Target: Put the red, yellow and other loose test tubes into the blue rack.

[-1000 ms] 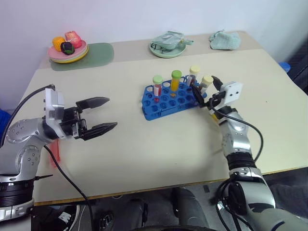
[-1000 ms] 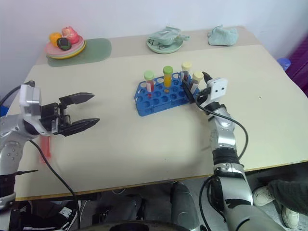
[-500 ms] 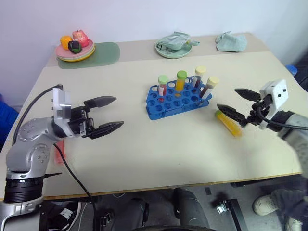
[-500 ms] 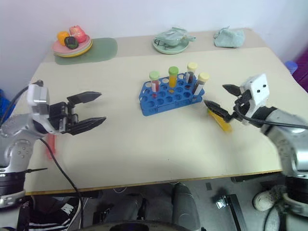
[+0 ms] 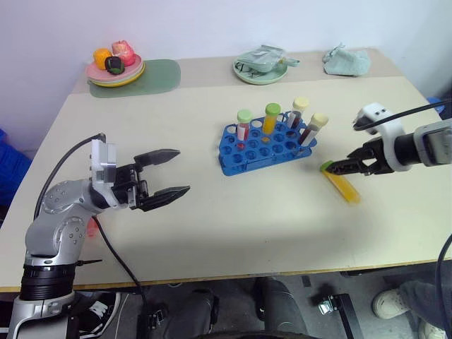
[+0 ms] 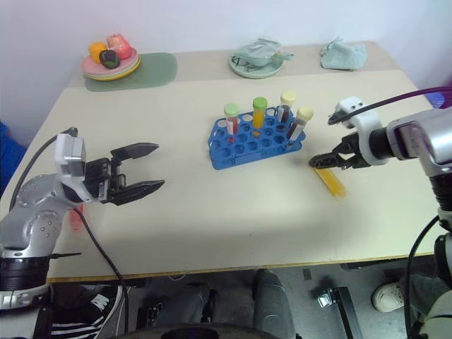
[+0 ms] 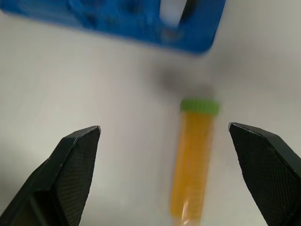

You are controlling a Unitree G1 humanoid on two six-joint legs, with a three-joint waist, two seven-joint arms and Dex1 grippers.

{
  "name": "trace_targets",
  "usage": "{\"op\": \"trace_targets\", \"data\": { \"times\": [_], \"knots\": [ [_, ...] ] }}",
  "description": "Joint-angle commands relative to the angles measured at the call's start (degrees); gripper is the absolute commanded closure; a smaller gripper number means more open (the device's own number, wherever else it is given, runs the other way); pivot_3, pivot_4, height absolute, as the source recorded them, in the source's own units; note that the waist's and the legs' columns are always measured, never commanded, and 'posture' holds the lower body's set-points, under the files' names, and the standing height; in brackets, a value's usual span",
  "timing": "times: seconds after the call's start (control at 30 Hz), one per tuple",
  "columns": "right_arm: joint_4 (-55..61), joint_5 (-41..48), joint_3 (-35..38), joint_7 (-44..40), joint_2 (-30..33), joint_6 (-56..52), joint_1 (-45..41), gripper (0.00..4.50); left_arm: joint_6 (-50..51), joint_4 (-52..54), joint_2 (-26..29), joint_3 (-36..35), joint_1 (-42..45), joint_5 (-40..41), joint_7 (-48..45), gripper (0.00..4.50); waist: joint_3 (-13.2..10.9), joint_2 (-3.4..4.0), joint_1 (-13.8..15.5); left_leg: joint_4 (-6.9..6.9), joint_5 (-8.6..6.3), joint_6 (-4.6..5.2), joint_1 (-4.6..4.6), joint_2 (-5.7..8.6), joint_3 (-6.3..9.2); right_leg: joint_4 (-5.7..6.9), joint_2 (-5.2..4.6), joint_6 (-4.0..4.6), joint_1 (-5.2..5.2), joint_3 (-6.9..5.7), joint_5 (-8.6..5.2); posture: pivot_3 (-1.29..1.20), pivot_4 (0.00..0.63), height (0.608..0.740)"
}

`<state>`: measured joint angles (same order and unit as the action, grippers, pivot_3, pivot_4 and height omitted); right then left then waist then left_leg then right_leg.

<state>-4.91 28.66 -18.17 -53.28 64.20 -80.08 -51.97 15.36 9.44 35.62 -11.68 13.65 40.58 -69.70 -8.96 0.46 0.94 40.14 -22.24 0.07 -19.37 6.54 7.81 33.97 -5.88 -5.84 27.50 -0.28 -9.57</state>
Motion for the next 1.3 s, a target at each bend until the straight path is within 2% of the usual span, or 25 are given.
{"op": "trace_targets", "data": {
  "times": [0.03,0.23,0.47,0.77,1.3],
  "knots": [
    [-2.94,-1.54,-2.88,0.72,-1.19,-6.57,-4.76,0.05,-0.92,2.64,0.09,-0.98,-0.09,0.49,0.86,0.0,0.0,0.0,-0.12,0.0,0.0,0.0,0.01,0.01,-0.03,0.0,0.0,0.0,0.01,0.01,0.0,0.0,0.15,0.74],
    [-6.33,-6.79,-9.52,2.42,-1.85,-4.53,-6.02,0.05,-0.58,4.9,0.06,-1.35,-1.36,1.0,2.15,0.0,0.0,0.0,-0.09,0.0,0.0,0.0,0.01,0.01,-0.02,0.02,0.01,0.0,0.01,0.0,0.01,0.0,0.15,0.74],
    [-8.04,-8.54,-11.6,0.24,-2.05,-3.53,-5.29,0.05,-0.71,6.11,-0.18,-1.64,-2.03,1.34,3.13,0.0,0.0,0.0,-0.2,0.0,0.0,0.0,0.02,0.03,-0.03,0.03,0.04,0.0,0.03,0.0,0.01,0.0,0.15,0.74],
    [-6.9,-8.03,-11.06,0.34,-1.33,-6.34,-2.5,0.05,-0.86,6.44,-0.06,-1.73,-2.79,1.72,3.4,0.0,0.0,0.0,-0.14,0.0,0.0,0.0,0.02,0.03,-0.02,0.03,0.04,0.0,0.02,0.0,0.01,0.0,0.15,0.74],
    [-8.47,-9.7,-8.03,3.7,-3.64,-4.3,1.31,0.05,-0.56,6.56,0.48,-1.92,-2.95,2.1,3.5,0.0,0.02,-0.03,-0.17,0.0,0.0,0.0,0.05,0.03,-0.03,0.03,0.05,0.0,-0.01,0.0,0.01,0.0,0.15,0.74]
  ]
}}
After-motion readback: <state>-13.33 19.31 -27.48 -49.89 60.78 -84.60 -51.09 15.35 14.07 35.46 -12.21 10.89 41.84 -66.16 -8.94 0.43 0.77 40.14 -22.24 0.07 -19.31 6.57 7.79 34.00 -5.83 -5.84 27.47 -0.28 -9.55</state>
